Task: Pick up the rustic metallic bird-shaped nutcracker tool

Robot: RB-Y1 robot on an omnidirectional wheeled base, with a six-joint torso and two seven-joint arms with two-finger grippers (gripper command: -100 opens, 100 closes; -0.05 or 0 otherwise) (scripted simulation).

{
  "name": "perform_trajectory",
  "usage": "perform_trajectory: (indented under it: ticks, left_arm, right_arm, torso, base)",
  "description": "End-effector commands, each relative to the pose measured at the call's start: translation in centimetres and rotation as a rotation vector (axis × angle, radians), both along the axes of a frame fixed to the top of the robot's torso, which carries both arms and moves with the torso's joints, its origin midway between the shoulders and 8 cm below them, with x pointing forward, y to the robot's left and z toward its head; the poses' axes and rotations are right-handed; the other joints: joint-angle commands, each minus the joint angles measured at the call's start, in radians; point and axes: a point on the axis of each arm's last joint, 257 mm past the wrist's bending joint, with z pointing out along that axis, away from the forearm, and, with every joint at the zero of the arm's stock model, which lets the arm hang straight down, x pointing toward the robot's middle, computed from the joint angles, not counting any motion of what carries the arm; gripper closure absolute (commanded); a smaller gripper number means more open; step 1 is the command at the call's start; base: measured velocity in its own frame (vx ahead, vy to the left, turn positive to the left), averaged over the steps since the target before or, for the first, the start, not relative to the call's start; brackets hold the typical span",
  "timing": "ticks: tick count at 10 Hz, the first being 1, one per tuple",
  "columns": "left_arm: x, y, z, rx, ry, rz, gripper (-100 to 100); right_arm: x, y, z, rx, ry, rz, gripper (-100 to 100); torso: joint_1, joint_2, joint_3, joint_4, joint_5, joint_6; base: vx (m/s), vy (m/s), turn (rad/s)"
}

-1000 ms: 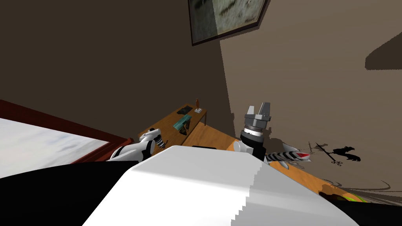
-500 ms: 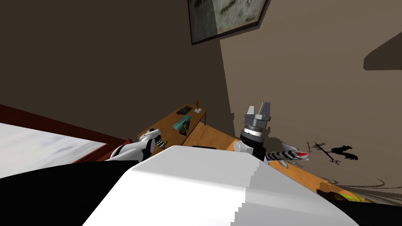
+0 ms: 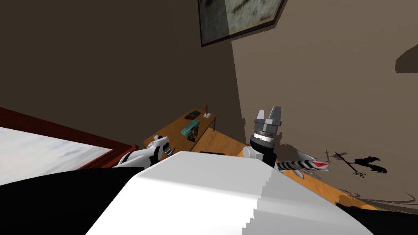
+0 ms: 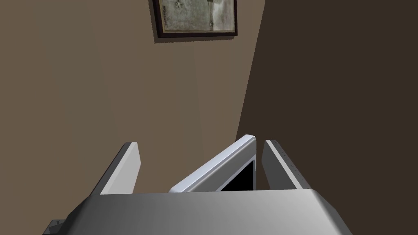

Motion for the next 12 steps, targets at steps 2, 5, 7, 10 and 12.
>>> perform_trajectory:
  ticks: [2,5,7,10,12]
  left_arm:
    - [0.0,0.0,0.0,0.0,0.0,0.0,100]
    - [0.1,-0.1,0.0,-0.001,-0.003,0.005,100]
    - [0.5,0.8,1.1,0.001,0.0,0.006,100]
    - [1.1,1.6,2.3,0.001,0.0,0.013,100]
    - [0.8,1.4,1.9,0.0,0.002,0.01,0]
  right_arm:
    - [0.0,0.0,0.0,0.0,0.0,0.0,0]
    - [0.0,0.0,0.0,0.0,0.0,0.0,0]
    - [0.0,0.0,0.0,0.0,0.0,0.0,0]
    - [0.0,0.0,0.0,0.0,0.0,0.0,0]
    - [0.0,0.0,0.0,0.0,0.0,0.0,0]
  torso:
    - [-0.001,0.001,0.001,0.0,0.0,0.0]
    - [0.003,-0.001,-0.001,-0.001,0.002,0.001]
    - [0.004,-0.001,-0.001,-0.002,0.002,0.001]
    - [0.001,0.001,0.0,0.0,0.001,0.001]
    - [0.002,0.001,0.0,0.0,0.001,0.0]
  base:
    - [0.0,0.0,0.0]
    - [0.0,0.0,0.0]
    - [-0.018,-0.009,-0.026]
    - [-0.033,-0.031,-0.029]
    - [-0.009,-0.008,-0.005]
